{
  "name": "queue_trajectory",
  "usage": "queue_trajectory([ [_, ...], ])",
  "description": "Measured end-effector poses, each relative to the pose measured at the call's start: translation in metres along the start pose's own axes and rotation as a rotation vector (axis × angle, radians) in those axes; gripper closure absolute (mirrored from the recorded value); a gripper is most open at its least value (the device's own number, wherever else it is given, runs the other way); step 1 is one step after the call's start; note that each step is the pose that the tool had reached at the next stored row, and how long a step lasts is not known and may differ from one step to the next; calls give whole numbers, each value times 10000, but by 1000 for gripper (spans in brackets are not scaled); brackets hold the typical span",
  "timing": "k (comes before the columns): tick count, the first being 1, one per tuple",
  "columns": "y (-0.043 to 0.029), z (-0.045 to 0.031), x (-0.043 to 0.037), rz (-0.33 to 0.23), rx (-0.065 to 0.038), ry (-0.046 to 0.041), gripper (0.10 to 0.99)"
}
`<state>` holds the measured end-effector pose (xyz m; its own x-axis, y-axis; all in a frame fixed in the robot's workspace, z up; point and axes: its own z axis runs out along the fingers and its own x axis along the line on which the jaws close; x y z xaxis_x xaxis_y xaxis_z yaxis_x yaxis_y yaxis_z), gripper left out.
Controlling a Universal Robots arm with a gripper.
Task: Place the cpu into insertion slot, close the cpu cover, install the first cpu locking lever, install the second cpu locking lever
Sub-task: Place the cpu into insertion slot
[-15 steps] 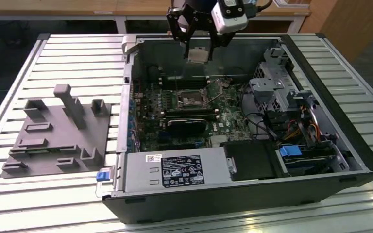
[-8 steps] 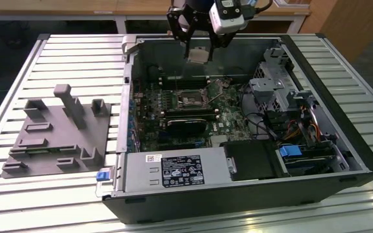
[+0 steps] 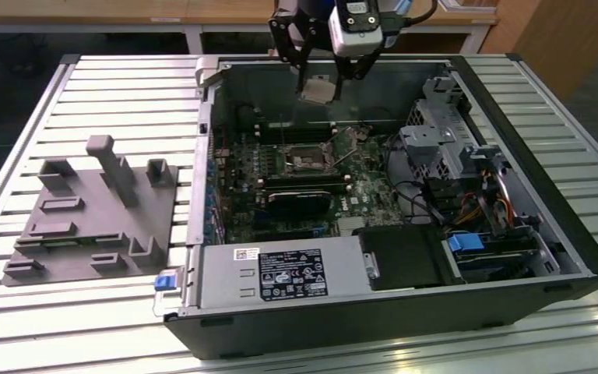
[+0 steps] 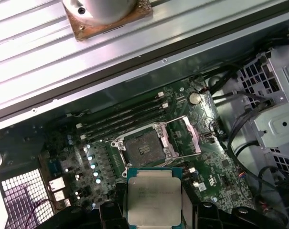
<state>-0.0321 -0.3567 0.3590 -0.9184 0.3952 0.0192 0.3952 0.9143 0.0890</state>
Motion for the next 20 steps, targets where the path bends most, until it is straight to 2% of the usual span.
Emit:
queue_trajectory([
  [11, 0, 17, 1, 1434, -29, -128, 545],
  [20, -1, 34, 0, 2851, -50, -258, 545],
])
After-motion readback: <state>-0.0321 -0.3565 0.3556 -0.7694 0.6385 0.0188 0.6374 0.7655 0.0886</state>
